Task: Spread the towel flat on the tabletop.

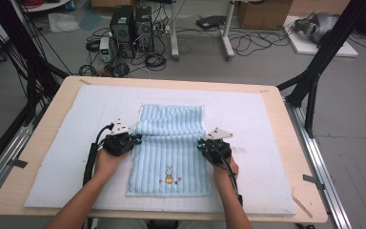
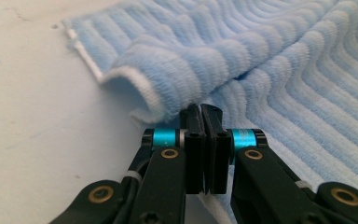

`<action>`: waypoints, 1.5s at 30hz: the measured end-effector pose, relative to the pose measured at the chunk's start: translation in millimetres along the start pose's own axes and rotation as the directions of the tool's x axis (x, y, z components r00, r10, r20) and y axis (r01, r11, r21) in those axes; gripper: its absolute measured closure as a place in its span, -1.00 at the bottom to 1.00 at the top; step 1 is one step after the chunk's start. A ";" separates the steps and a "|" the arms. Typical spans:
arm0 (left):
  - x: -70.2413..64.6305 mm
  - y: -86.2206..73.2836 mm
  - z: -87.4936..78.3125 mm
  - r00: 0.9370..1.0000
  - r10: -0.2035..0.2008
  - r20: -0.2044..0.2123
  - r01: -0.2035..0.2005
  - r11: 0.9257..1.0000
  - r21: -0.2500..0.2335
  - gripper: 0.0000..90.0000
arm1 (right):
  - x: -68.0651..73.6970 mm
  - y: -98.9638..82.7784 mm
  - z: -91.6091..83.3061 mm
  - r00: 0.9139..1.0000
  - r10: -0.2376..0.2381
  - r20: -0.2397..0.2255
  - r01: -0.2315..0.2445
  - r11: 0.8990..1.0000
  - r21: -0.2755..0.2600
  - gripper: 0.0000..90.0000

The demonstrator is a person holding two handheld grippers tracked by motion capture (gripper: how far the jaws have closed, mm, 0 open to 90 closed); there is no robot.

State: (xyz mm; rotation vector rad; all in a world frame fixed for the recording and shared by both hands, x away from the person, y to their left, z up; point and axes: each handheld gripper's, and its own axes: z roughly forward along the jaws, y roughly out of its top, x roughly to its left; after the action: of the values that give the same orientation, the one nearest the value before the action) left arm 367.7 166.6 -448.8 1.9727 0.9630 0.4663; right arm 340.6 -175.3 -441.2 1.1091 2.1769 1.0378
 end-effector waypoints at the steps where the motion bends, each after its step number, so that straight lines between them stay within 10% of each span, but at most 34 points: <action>1: 1.3 1.2 2.8 1.000 -0.023 -0.002 0.023 1.000 -0.004 0.95 | -0.8 2.0 3.4 1.000 -0.002 0.011 0.002 1.000 -0.004 0.88; 4: 0.5 3.4 0.3 0.999 -0.048 0.008 0.048 0.999 -0.021 0.79 | -1.3 3.4 11.1 1.000 0.017 0.025 -0.018 1.000 0.024 0.63; 7: -0.9 1.3 -7.7 0.996 -0.078 0.032 0.079 0.997 -0.009 0.16 | -1.2 0.4 3.7 0.999 0.050 -0.004 -0.050 0.999 0.020 0.38; 13: -9.0 -12.5 -26.7 0.995 -0.070 0.076 0.069 0.997 0.018 -0.05 | 1.1 -10.0 -21.4 0.997 0.051 -0.060 -0.049 0.998 0.026 0.05; 25: -32.7 -43.1 -57.7 0.980 -0.059 0.189 0.049 0.997 0.061 0.20 | 17.7 -38.2 -49.3 0.987 -0.008 -0.163 0.023 0.995 0.095 0.13; 33: -49.1 -49.4 -66.7 0.986 0.043 0.161 -0.054 0.996 0.066 0.46 | 20.0 -45.2 -58.5 0.982 0.028 -0.187 -0.003 0.991 0.134 0.60; 35: -46.9 -49.7 -67.8 0.980 0.039 0.194 -0.054 0.996 0.072 0.87 | 19.6 -45.4 -59.6 0.977 0.024 -0.212 0.005 0.990 0.139 0.88; 45: -43.3 -48.7 -89.8 0.946 -0.008 0.325 -0.013 0.998 0.061 0.93 | 30.1 -48.0 -82.1 0.958 0.010 -0.287 0.029 0.991 0.130 0.91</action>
State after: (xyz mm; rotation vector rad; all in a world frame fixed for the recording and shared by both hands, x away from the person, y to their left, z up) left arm 261.7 197.6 -437.9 2.0267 0.7725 0.1046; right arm 245.0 -202.3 -433.0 1.0588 2.5103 1.1227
